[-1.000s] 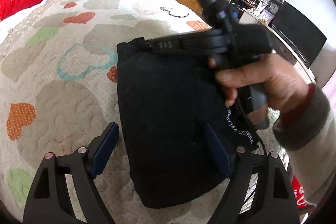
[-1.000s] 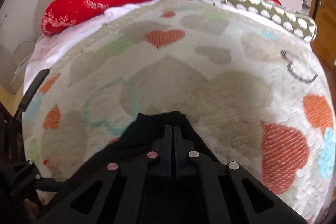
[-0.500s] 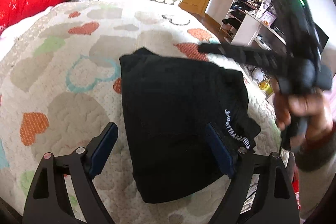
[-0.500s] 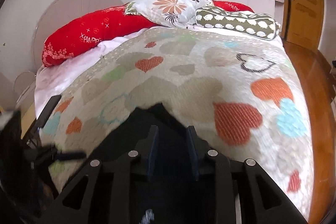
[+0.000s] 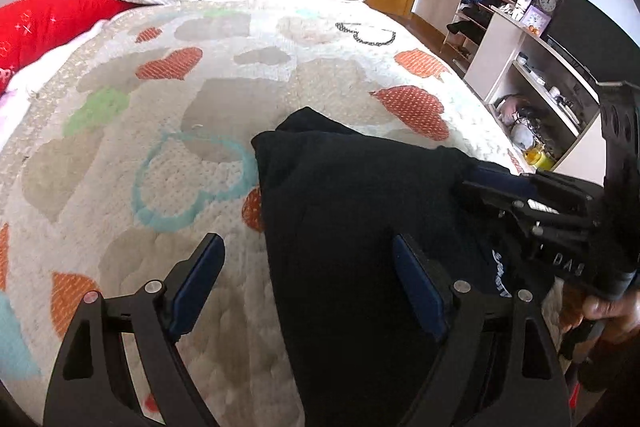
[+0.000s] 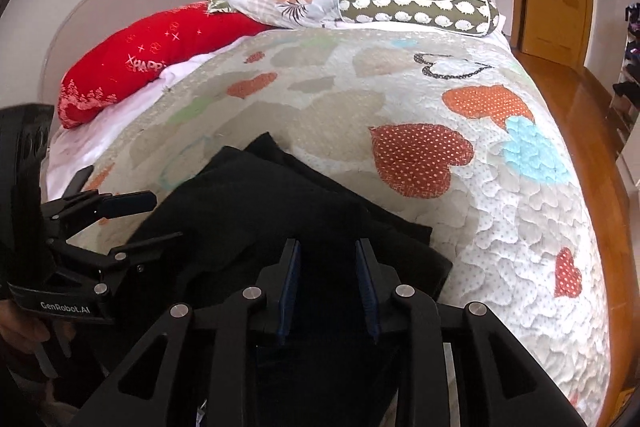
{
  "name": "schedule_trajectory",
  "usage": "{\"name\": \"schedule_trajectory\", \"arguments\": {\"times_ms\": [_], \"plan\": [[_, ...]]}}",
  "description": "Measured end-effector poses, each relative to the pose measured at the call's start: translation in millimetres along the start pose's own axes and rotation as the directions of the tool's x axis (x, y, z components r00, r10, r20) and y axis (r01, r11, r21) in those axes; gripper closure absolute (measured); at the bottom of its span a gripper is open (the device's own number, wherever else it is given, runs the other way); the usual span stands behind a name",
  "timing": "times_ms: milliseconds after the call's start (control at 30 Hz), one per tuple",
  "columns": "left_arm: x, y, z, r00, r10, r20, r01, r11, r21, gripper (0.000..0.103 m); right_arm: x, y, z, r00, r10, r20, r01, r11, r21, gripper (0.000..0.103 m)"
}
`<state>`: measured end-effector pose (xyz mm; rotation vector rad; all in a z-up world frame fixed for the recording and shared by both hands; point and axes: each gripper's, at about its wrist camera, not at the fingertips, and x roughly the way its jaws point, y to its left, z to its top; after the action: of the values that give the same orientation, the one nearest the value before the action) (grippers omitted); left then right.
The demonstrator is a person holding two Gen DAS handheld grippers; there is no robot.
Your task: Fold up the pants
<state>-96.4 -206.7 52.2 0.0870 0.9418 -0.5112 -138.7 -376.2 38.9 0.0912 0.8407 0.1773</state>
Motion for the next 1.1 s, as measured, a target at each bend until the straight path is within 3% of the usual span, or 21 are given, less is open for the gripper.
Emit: {"name": "schedule_trajectory", "arguments": {"times_ms": [267,433,733,1100], "plan": [[1,0,4,1.0,0.012,-0.002,-0.012,1.0,-0.008,0.013,-16,0,1,1.0,0.014,0.009,-0.014,1.0,0.011,0.073],[-21,-4,-2,0.999,0.022,0.037,-0.022,1.0,0.001,0.013,-51,9,-9,0.999,0.012,0.042,-0.012,1.0,-0.01,0.057],[-38,-15,-18,0.998,0.02,0.056,-0.022,0.999,0.024,0.013,-67,22,-45,1.0,-0.006,0.011,0.006,1.0,-0.02,0.057],[-28,-22,-39,1.0,0.011,0.02,-0.011,1.0,0.023,0.013,-59,17,-74,0.999,-0.033,-0.025,0.033,0.999,0.02,0.056]]}}
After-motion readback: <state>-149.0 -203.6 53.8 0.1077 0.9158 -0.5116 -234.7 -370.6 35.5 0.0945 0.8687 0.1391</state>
